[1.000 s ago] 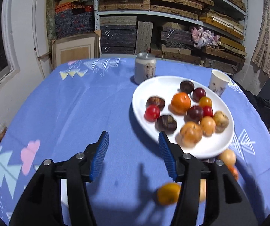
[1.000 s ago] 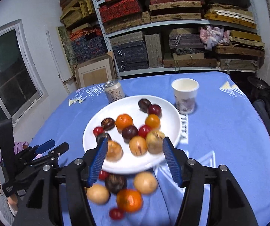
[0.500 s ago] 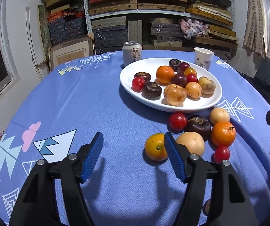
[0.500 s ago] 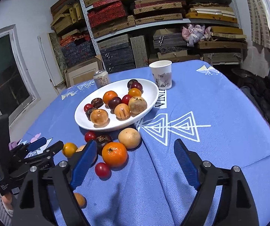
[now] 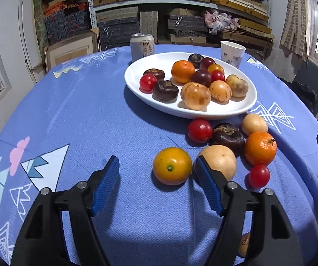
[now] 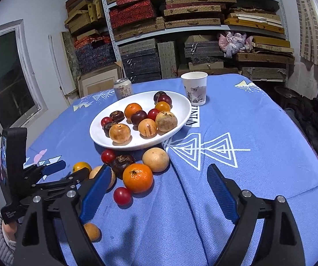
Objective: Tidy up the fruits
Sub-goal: 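Move the left tool to a yellow-orange fruit while the right tool approaches a red tomato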
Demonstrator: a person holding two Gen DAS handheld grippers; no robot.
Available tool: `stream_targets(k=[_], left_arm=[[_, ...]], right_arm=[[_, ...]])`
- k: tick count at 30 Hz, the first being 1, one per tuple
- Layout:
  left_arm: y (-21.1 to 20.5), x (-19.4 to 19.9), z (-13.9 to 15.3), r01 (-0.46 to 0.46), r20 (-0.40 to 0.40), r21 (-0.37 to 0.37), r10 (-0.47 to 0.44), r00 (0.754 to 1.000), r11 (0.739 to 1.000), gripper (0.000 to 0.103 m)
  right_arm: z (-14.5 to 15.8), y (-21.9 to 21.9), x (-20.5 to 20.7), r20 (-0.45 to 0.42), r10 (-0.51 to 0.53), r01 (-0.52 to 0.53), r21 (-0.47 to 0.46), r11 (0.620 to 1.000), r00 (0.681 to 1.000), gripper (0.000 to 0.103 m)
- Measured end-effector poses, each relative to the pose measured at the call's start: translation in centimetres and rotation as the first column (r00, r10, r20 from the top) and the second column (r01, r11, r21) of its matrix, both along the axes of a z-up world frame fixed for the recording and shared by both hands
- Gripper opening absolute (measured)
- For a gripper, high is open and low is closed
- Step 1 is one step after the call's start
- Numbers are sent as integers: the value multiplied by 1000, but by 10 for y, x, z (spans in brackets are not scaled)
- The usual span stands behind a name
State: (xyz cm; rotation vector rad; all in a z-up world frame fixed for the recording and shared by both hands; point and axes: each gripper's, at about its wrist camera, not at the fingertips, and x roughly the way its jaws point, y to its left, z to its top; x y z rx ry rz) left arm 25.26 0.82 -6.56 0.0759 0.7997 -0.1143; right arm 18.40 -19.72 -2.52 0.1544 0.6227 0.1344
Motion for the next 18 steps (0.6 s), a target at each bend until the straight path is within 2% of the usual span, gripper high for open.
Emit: stream_targets(k=[3, 8, 12, 16, 18], left_arm=[[0, 1, -2, 11, -13, -25, -11, 1000, 1000, 62], [-7, -1, -2, 54, -3, -20, -54, 999, 998, 49], [-8, 2, -3, 73, -9, -42, -73, 997, 996, 44], [-7, 4, -3, 73, -15, -58, -74, 997, 996, 44], [-8, 5, -4, 80, -21, -58, -81, 996, 995, 38]], right_arm=[[-2, 0, 0, -11, 0, 0, 0, 1000, 1000, 89], [-4, 2, 2, -21, 6, -6, -7, 1000, 1000, 89], [-6, 5, 4, -34, 11, -12, -15, 1000, 999, 89], [-10, 11, 4, -42, 24, -26, -32, 999, 999, 89], [-13, 15, 5, -51, 32, -34, -49, 998, 998, 89]])
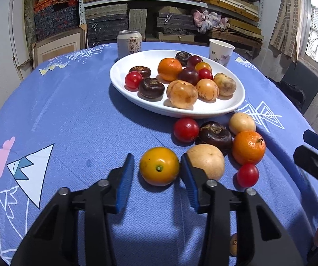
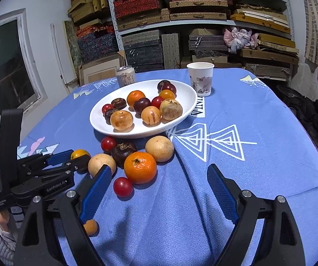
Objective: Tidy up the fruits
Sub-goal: 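Move the left tool to a yellow-orange fruit while the right tool approaches a red tomato, then close the left tool on the yellow-orange fruit while the right tool grasps the tomato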
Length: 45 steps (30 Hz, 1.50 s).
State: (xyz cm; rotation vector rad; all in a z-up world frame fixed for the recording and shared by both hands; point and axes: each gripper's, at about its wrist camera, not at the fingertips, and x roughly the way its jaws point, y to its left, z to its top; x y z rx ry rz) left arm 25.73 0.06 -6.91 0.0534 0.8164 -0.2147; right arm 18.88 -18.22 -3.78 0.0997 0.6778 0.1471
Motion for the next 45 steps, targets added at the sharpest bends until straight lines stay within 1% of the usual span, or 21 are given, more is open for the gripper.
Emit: stream_targets(k=[3, 6, 10, 12, 13, 14, 18, 22, 23, 31, 37, 41, 45], left_arm=[[-1, -3, 0, -11, 10, 30, 10, 1000, 999, 37], [4, -7, 3, -46, 29, 62, 44, 999, 997, 37], [18, -4, 6, -103, 37, 49, 101, 994, 993, 37], [20, -3, 6, -113, 29, 45, 112, 993, 993, 37], [20, -2, 5, -113, 27, 47, 112, 993, 993, 37], [20, -2, 4, -111, 25, 51, 110, 994, 992, 37], [16, -1, 2, -100, 21, 67, 99, 995, 993, 37], [16, -1, 2, -99, 19, 67, 98, 995, 993, 37], [16, -1, 2, -99, 19, 66, 98, 995, 993, 37], [13, -1, 1, -94, 19, 76, 93, 996, 993, 38], [13, -1, 1, -93, 19, 74, 92, 996, 993, 38], [13, -1, 1, -93, 15, 73, 92, 996, 993, 38], [14, 0, -1, -94, 5, 64, 94, 996, 994, 38]], right_arm=[[-5, 4, 1, -19, 8, -9, -19, 1000, 1000, 89], [-9, 9, 1, -30, 24, -25, -34, 999, 999, 89], [-15, 23, -2, -36, 64, -66, -73, 995, 997, 88], [-18, 34, -5, -34, 86, -90, -113, 990, 996, 76], [-20, 38, -5, -45, 105, -110, -125, 986, 993, 67], [-22, 41, -5, -57, 118, -124, -125, 984, 991, 60], [-25, 37, 0, -91, 119, -126, -83, 989, 989, 53], [-30, 38, 6, -131, 136, -143, -45, 989, 982, 41], [-31, 39, 7, -138, 143, -149, -39, 988, 980, 39], [-33, 46, 12, -155, 157, -160, -7, 987, 975, 39], [-35, 50, 18, -166, 162, -165, -6, 986, 973, 38], [-38, 47, 22, -186, 158, -158, 14, 987, 970, 34], [-38, 45, 23, -187, 154, -151, 27, 988, 970, 31]])
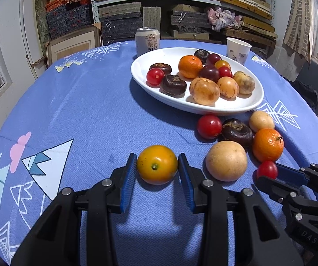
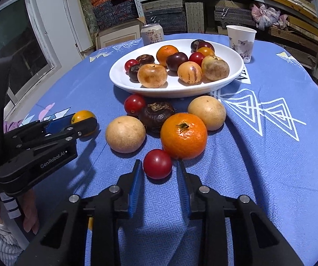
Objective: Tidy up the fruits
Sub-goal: 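Close the left tool on the yellow-orange fruit while the right tool grasps the tomato, then lift both held fruits and carry them over the white plate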
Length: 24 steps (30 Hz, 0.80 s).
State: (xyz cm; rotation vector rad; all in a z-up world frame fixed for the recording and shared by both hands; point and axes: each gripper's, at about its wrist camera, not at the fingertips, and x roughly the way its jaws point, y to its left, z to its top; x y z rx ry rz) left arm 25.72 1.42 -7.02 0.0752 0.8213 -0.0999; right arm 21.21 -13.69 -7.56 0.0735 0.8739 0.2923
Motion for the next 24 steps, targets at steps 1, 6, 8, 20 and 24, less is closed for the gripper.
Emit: stream_targets(k=[1, 6, 8, 20, 24], left_arm=[[0, 0, 0, 0, -1, -1, 0, 1000, 1000, 38], [1, 0, -1, 0, -2, -5, 0, 1000, 1000, 38], [1, 0, -1, 0, -2, -6, 0, 1000, 1000, 38], [1, -7, 23, 16, 62, -26, -15, 998, 1000, 38], [0, 11, 41, 13, 59, -37, -11, 998, 999, 38]], right_arm=[[0, -1, 0, -1, 0, 0, 5, 1000, 1000, 28], [1, 1, -1, 7, 26, -26, 14, 1000, 1000, 25], [3, 1, -2, 17, 28, -28, 15, 999, 999, 25], [41, -31, -20, 150, -40, 28, 87, 996, 988, 25], [57, -39, -3, 161, -55, 43, 79, 996, 985, 25]])
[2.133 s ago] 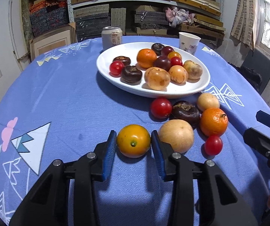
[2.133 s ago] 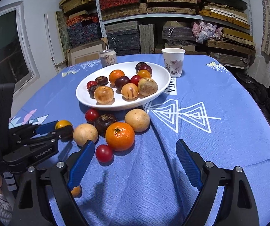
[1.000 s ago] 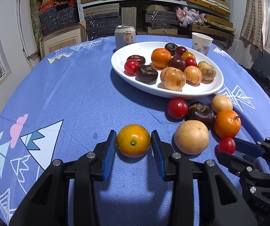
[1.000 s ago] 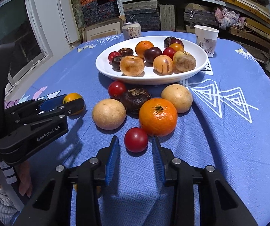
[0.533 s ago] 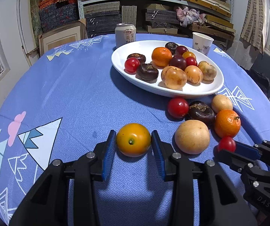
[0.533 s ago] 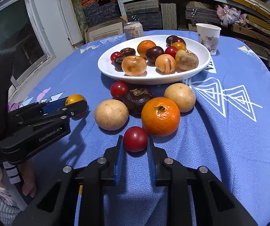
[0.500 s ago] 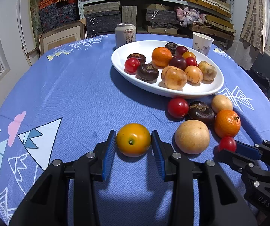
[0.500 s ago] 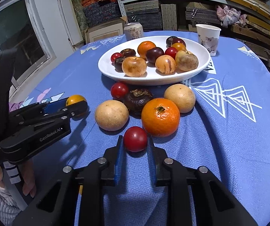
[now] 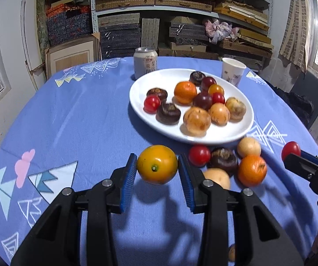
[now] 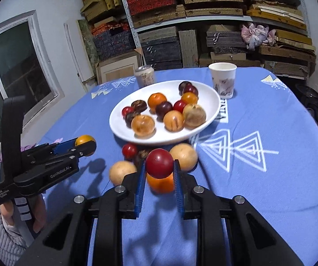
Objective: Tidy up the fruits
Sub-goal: 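Lift both held fruits and carry them over the white plate, then lower the fruits onto the plate and open both tools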
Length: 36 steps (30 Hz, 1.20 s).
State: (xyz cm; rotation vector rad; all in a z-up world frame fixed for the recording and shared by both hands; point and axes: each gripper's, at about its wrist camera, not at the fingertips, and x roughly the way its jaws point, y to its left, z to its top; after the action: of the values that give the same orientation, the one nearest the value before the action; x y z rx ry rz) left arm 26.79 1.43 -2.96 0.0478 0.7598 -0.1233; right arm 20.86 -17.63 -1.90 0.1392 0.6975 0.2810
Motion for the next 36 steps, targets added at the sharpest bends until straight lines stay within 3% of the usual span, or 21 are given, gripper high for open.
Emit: stream_targets(k=[4, 10, 20, 29, 31, 36], left_arm=[[-7, 28, 21, -7, 28, 32, 6, 1000, 999, 38], [-10, 82, 37, -26, 25, 13, 26, 999, 1000, 38], [-15, 158, 13, -35, -47, -11, 34, 998, 999, 38], [-22, 173, -9, -22, -79, -47, 19, 997, 999, 39], [-22, 171, -8, -24, -75, -46, 20, 997, 999, 41], [-17, 157, 5, -46, -49, -61, 43, 998, 997, 63]], right_arm=[[13, 6, 27, -5, 12, -12, -32, 999, 1000, 25], [21, 23, 69, -6, 41, -41, -84, 996, 999, 25], [-4, 42, 121, -67, 82, -88, -100, 991, 994, 25], [-12, 34, 125, -96, 60, -70, -104, 992, 994, 27], [-9, 31, 125, -95, 58, -68, -98, 993, 994, 27], [2, 25, 114, -72, 49, -54, -69, 996, 996, 29]])
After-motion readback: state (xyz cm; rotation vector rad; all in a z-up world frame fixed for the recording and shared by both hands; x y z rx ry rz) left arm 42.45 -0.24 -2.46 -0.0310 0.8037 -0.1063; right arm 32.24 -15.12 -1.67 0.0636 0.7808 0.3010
